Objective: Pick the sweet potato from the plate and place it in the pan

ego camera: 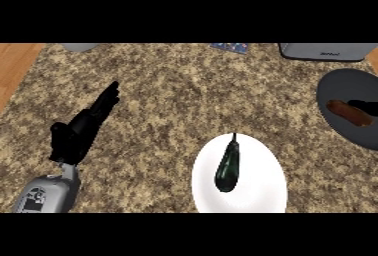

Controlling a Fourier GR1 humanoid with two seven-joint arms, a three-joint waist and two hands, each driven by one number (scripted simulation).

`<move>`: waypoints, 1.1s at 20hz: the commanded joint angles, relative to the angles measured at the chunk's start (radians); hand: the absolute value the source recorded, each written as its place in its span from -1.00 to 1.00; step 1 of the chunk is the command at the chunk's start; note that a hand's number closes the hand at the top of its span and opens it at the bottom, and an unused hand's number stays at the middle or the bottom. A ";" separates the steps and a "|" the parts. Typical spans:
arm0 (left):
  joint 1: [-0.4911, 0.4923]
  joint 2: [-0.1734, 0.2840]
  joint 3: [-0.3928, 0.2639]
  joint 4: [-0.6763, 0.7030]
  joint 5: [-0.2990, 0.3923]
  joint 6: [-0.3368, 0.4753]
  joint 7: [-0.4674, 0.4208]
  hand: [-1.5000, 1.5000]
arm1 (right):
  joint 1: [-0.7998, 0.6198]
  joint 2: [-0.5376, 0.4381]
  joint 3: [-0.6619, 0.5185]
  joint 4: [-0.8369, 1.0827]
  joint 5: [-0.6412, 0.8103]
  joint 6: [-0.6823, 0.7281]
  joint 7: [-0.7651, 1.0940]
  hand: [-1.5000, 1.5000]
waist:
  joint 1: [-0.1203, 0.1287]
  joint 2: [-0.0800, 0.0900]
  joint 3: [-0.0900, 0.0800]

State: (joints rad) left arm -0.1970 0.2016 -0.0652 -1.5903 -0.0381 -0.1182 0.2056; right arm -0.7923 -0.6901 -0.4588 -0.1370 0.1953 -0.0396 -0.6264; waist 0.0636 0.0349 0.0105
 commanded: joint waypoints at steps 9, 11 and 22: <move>0.040 0.000 0.007 -0.021 -0.009 0.009 -0.020 0.00 | 0.212 -0.095 -0.092 0.010 -0.095 0.366 -0.255 -1.00 | -0.017 -0.007 0.002; 0.033 -0.023 -0.008 0.000 -0.017 0.017 -0.027 0.00 | 0.204 -0.125 -0.099 -0.001 -0.103 0.412 -0.266 -1.00 | -0.020 -0.008 0.000; 0.048 -0.010 0.011 -0.018 0.003 -0.005 -0.007 0.00 | 0.350 -0.085 -0.104 -0.038 -0.118 0.480 -0.384 -1.00 | -0.029 -0.020 -0.002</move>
State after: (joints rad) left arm -0.1706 0.1962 -0.0519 -1.5887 -0.0464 -0.1150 0.1940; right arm -0.4789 -0.7853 -0.5584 -0.1707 0.0846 0.3390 -0.8908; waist 0.0321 0.0190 0.0095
